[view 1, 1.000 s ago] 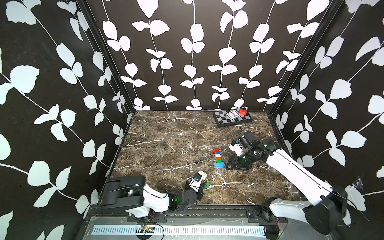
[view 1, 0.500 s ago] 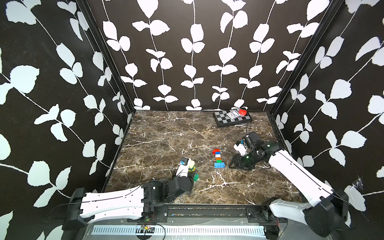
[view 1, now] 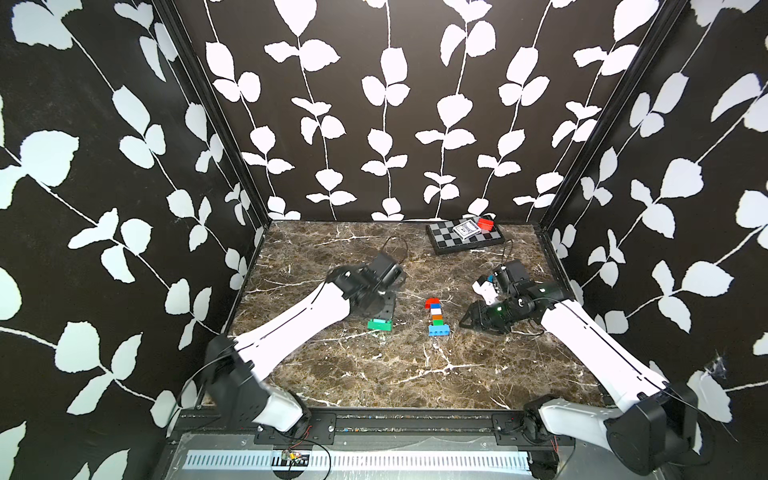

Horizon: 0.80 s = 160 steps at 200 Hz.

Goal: Assemble the number 1 with lego
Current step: Adjust the lego brick at the center of the board.

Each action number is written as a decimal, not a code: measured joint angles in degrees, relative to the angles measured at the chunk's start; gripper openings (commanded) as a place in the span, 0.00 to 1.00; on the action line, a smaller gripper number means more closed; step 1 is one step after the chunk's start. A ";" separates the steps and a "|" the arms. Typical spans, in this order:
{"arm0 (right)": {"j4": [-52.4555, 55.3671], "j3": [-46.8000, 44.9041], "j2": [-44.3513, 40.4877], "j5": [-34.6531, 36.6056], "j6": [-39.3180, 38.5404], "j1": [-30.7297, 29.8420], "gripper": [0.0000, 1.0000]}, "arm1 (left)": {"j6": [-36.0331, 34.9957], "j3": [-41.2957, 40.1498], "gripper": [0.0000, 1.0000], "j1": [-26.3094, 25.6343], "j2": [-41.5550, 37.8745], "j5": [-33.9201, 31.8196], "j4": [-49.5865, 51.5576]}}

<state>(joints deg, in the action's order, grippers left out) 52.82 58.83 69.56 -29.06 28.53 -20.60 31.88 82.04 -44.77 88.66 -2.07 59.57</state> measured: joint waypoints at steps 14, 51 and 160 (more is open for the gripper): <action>-0.79 -0.83 -0.50 -0.11 0.57 0.46 0.49 | -2.60 5.33 0.00 1.90 6.03 3.72 3.98; -3.02 -3.67 -3.89 -0.17 2.91 1.25 0.49 | -8.94 16.59 0.00 6.58 20.96 12.72 12.52; -4.98 -7.21 -8.22 -0.11 5.33 3.54 0.49 | -12.57 19.74 0.02 10.86 34.18 16.98 17.11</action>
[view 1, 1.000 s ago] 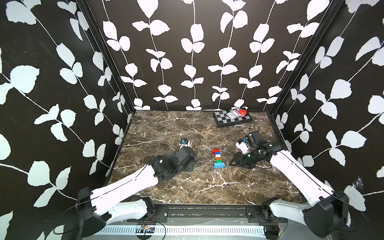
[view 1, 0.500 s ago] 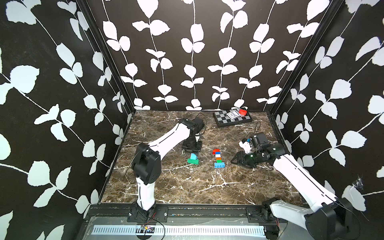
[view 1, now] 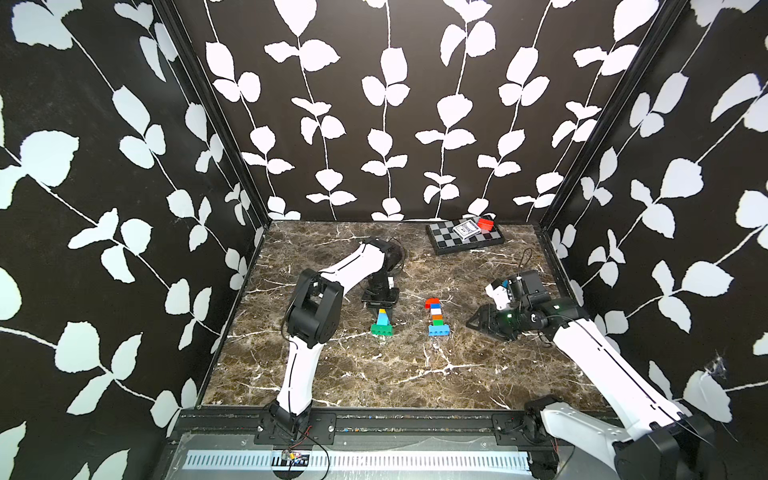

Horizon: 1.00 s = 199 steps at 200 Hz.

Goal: Assemble the number 1 with lego
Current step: Adjust the lego brick at the center of the board.

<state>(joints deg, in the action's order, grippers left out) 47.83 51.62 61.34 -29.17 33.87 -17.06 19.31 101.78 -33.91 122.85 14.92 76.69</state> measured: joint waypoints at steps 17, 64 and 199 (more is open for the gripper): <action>-0.09 -0.07 -0.15 -0.02 0.04 0.00 0.49 | 0.68 -0.83 0.03 0.04 0.52 -1.05 -1.11; -0.35 -0.46 -0.81 -0.09 0.15 0.26 0.49 | 3.43 -3.06 0.10 0.37 1.38 -3.34 -4.83; 0.17 -0.46 -1.84 -0.04 -0.26 0.61 0.52 | 7.13 -6.93 0.66 0.37 1.01 -4.83 -10.29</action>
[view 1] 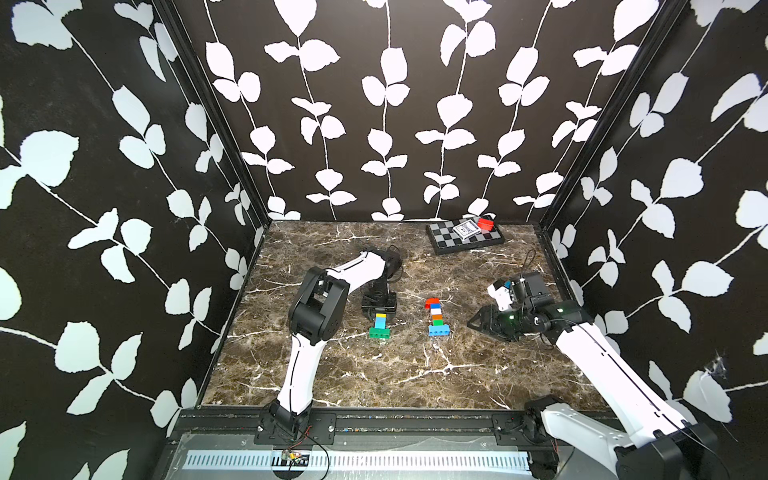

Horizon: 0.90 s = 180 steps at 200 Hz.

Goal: Assemble the number 1 with lego
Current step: Adjust the lego brick at the center of the board, then reset both arms

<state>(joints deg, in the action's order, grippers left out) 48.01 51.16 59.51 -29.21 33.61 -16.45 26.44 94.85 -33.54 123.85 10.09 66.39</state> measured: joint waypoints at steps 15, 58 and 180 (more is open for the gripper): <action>0.37 0.00 -0.24 0.22 -0.70 0.44 0.53 | 0.81 -2.14 0.66 -0.26 -2.97 -1.86 -0.66; 0.26 0.04 -2.84 8.72 -6.27 2.32 0.51 | 3.13 -14.43 0.70 -4.83 -34.95 -19.87 -11.04; -68.98 -28.17 14.34 30.75 -32.44 15.10 0.72 | -31.54 -77.07 0.88 25.14 -63.17 -30.47 -79.80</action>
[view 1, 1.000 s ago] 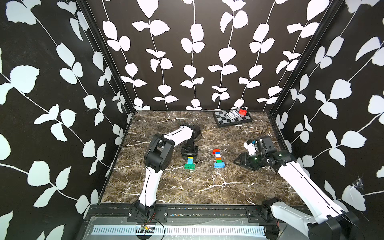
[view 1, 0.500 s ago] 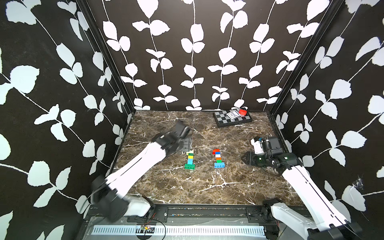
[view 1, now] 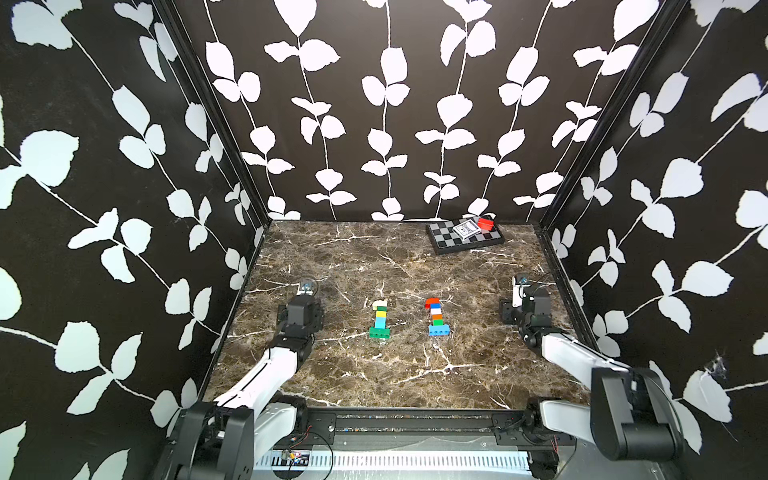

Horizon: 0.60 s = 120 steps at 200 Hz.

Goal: Assemble the number 1 with lego
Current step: Reset both arms

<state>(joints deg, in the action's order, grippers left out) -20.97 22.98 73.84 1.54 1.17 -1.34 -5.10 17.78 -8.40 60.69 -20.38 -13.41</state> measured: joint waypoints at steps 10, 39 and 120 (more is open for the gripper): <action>-4.50 -0.39 2.16 -1.36 -0.81 0.22 0.72 | -0.61 -1.95 0.88 1.55 1.64 3.02 -5.57; -17.64 -0.39 9.88 -5.14 -3.08 0.55 0.73 | -2.60 -2.14 0.88 2.69 10.05 10.78 -18.86; -24.90 -0.33 14.05 -6.27 -2.14 2.49 0.99 | -1.36 4.02 0.99 5.62 29.44 16.02 -35.78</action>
<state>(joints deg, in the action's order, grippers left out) -45.87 22.65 87.90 -4.73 -0.97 1.15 -6.46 21.80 -2.79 90.13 -4.36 -49.19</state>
